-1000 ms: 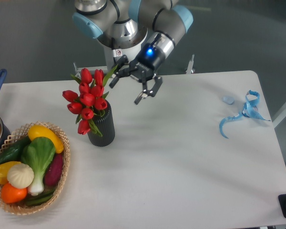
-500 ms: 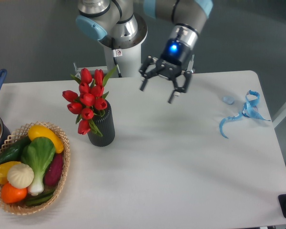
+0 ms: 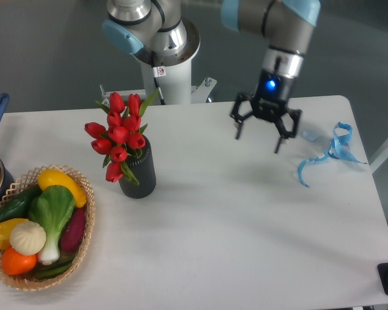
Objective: Insert the flowers into the vase
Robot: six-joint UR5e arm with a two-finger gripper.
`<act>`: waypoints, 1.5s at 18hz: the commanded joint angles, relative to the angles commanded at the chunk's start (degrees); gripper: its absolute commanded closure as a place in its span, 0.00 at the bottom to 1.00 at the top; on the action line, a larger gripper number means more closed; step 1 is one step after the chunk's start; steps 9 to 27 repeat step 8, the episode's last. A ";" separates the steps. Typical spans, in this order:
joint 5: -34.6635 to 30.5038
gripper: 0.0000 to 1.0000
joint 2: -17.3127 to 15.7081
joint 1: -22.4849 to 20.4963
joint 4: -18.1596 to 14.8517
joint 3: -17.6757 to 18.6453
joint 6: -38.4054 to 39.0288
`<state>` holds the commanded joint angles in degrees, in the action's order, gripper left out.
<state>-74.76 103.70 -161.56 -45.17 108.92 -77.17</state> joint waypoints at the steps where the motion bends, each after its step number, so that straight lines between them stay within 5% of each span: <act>1: -2.12 0.00 1.23 1.85 0.00 -1.59 1.05; 6: -8.81 0.00 3.71 6.52 0.09 -2.75 3.26; 27: -9.17 0.00 3.79 6.61 0.09 -2.57 3.26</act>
